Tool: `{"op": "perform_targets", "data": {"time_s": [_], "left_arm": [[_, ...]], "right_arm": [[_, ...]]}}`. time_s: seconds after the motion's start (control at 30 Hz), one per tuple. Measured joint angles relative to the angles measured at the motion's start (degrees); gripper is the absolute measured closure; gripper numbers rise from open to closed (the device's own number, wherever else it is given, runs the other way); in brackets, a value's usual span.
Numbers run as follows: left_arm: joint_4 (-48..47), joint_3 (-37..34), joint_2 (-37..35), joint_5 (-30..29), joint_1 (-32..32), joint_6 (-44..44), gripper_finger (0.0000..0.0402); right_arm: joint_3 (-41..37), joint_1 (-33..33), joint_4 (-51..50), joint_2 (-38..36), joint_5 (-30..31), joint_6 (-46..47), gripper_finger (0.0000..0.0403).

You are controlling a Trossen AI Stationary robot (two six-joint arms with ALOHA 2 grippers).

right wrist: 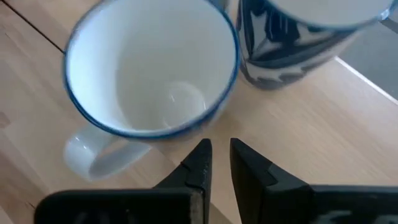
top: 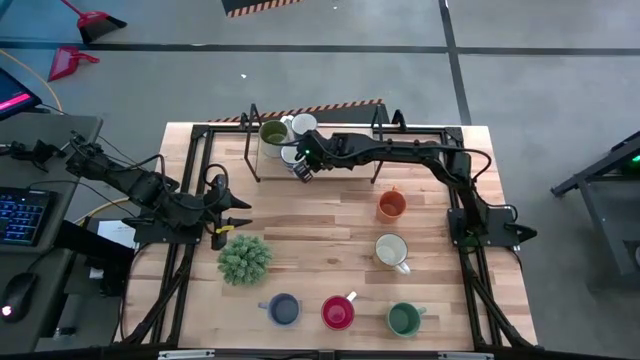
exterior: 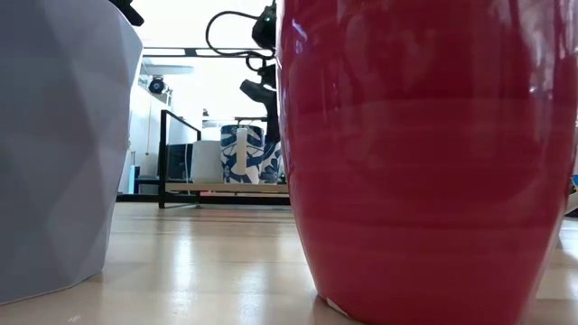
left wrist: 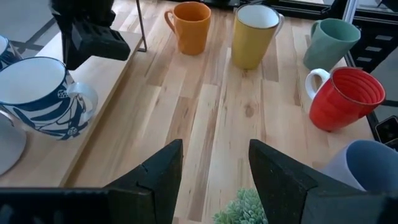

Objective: Place coffee mugs
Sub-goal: Put the blue mug on the shelf aligned with the other white mug

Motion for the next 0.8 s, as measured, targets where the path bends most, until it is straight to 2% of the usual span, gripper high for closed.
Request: {"op": "perform_targets", "data": {"time_s": [0.2,0.8], "left_arm": [[-0.03,0.00,0.01,-0.02,0.00,0.00,0.0228],[-0.05,0.00,0.02,-0.02,0.01,-0.02,0.0228]], "right_arm": [[0.00,-0.44,4.27,0.00,-2.24,-1.19,0.0366],[0.00,-0.46,8.28,0.00,-6.03,-1.92,0.0366]]}}
